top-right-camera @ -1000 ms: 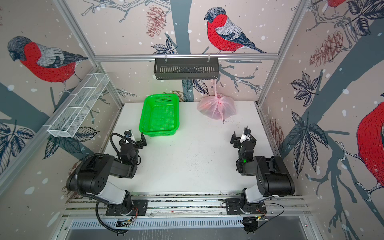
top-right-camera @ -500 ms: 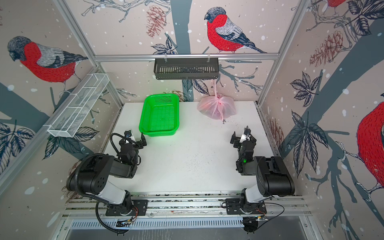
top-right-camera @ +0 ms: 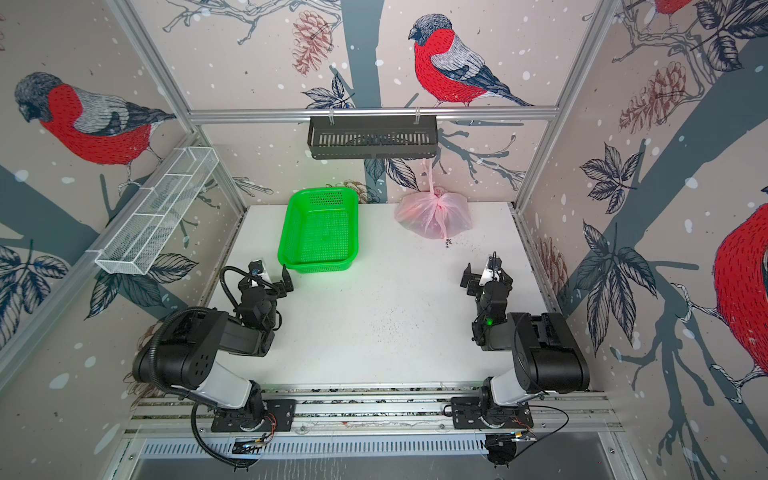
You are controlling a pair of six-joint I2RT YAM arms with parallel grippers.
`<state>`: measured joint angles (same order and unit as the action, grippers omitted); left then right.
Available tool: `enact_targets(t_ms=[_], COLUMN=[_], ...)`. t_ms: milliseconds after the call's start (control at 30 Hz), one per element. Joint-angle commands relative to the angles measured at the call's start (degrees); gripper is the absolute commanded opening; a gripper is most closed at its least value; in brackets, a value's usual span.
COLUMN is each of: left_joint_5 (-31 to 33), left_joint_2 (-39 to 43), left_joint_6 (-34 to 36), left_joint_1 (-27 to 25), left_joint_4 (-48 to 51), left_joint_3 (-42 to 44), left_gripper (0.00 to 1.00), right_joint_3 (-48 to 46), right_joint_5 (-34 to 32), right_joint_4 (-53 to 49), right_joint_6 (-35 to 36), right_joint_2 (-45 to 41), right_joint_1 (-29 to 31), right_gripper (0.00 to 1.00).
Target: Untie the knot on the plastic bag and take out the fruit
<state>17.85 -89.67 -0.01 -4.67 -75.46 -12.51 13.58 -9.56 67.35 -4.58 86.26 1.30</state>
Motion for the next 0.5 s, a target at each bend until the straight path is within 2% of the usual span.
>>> enact_targets(t_ms=[0,100,267,333,467], left_joint_5=[1.8,4.2,3.1,3.2,4.3], left_joint_2=[0.3,1.2,6.1,9.0,16.2], left_joint_6=[-0.6,-1.5,-1.0,-1.0,-1.3], left_joint_1=[0.1,0.1,0.1,0.0,0.1], left_joint_4=[-2.8,-2.2,2.3,4.9,12.8], left_joint_3=[0.5,0.5,0.2,0.1,-0.7], left_gripper=[0.99,0.99,0.99,0.99,0.99], right_joint_3=[0.0,0.0,0.2,2.5,11.5], right_joint_5=[0.1,0.1,-0.5,-1.5,-1.1], right_joint_4=[1.0,1.1,-0.1,-5.9,-24.6], right_joint_6=[0.0,0.1,-0.4,-1.0,-2.2], right_joint_2=[-0.3,-0.3,-1.2,-3.4,-4.3], right_joint_1=[0.0,0.0,-0.2,-0.4,-1.5], right_gripper=[0.99,0.99,0.99,0.99,0.99])
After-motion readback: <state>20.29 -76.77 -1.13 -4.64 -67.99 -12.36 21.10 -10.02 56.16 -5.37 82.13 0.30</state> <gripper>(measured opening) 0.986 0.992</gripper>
